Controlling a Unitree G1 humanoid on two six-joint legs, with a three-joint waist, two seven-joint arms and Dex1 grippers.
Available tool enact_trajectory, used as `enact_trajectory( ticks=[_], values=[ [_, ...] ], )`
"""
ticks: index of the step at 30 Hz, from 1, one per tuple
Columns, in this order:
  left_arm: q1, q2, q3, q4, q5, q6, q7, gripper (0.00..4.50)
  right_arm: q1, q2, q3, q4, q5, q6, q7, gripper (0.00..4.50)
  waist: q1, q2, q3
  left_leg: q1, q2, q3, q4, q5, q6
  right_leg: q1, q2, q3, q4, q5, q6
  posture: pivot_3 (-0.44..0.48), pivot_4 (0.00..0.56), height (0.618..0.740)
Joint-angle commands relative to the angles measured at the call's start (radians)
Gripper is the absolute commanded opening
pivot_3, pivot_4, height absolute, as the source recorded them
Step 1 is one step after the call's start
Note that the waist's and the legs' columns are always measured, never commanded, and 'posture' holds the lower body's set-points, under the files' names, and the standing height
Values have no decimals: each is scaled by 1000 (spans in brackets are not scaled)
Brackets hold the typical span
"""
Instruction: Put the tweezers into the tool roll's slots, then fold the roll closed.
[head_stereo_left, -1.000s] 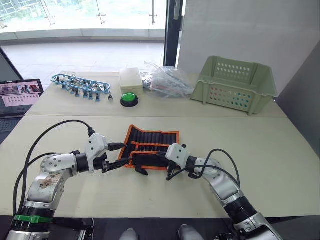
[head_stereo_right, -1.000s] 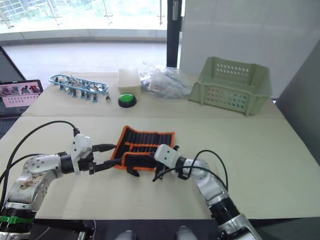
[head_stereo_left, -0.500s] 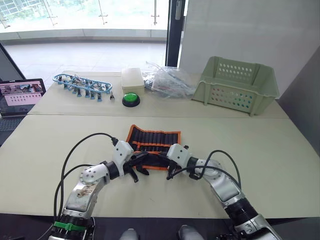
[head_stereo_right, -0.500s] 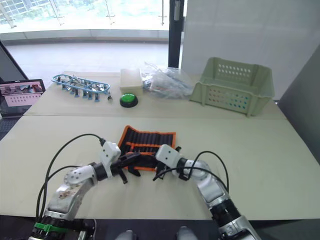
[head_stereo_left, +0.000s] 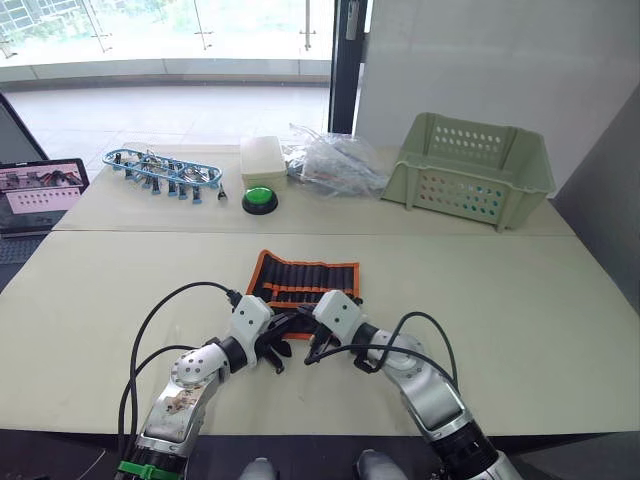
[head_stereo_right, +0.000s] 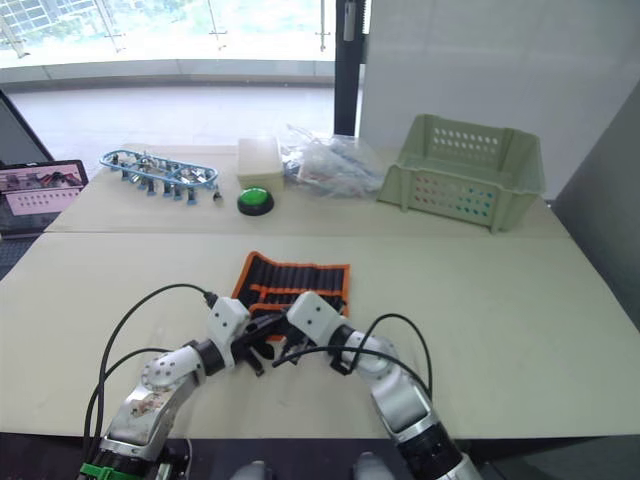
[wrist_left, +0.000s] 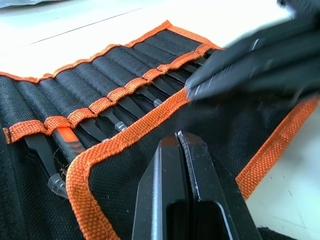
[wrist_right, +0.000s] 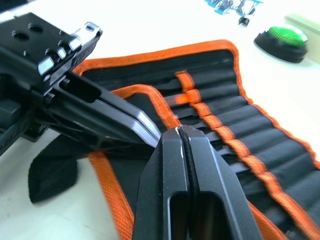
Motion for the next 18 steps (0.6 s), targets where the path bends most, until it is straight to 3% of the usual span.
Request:
enact_trajectory(
  ticks=[1,18],
  values=[
    [5,9,9,-27,-13,-2,-5,46,12,16,-20,11,-27,15,-66,0,0,0,0,0,0,0,0,0,0,0,0,0,0,0,0,0,150,713],
    [41,71,108,-18,-25,7,17,46,104,-93,-149,-97,26,83,-64,0,1,0,0,1,0,0,0,0,0,2,0,0,-2,0,0,0,150,713]
  ],
)
